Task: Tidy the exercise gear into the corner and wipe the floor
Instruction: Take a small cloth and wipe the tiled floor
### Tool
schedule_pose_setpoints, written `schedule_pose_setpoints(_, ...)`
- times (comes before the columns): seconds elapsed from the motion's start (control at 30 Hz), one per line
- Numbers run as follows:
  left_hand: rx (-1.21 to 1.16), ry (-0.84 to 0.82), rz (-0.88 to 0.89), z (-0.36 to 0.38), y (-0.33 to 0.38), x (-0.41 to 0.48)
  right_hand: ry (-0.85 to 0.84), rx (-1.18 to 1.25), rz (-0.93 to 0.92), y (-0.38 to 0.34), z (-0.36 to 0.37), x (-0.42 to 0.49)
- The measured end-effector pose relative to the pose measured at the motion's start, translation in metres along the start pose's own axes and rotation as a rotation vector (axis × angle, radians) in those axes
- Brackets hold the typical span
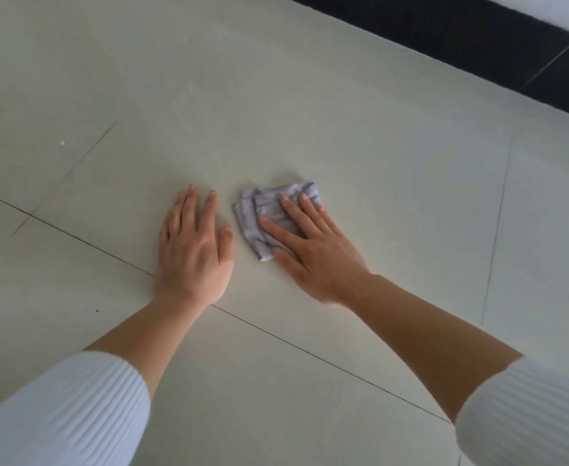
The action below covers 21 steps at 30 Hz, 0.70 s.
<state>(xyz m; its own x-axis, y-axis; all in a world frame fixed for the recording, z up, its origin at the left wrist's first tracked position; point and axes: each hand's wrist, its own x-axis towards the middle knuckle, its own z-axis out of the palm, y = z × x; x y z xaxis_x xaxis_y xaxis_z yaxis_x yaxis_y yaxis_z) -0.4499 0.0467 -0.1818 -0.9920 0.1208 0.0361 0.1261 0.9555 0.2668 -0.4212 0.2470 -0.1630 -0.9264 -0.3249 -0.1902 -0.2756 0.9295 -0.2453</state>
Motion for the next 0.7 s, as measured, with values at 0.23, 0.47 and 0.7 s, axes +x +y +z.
schedule_pose_setpoints(0.23, 0.028, -0.257, 0.032, -0.01, -0.003, 0.003, 0.021, -0.047, 0.014, 0.019, 0.022, -0.121)
schedule_pose_setpoints(0.47, 0.126, -0.518, 0.099, -0.032, 0.007, -0.035, 0.063, 0.091, 0.772, 0.079, -0.005, -0.131)
schedule_pose_setpoints(0.7, 0.084, -0.44, 0.124, -0.039, 0.009, -0.105, 0.059, 0.184, 0.552, -0.013, 0.005, -0.074)
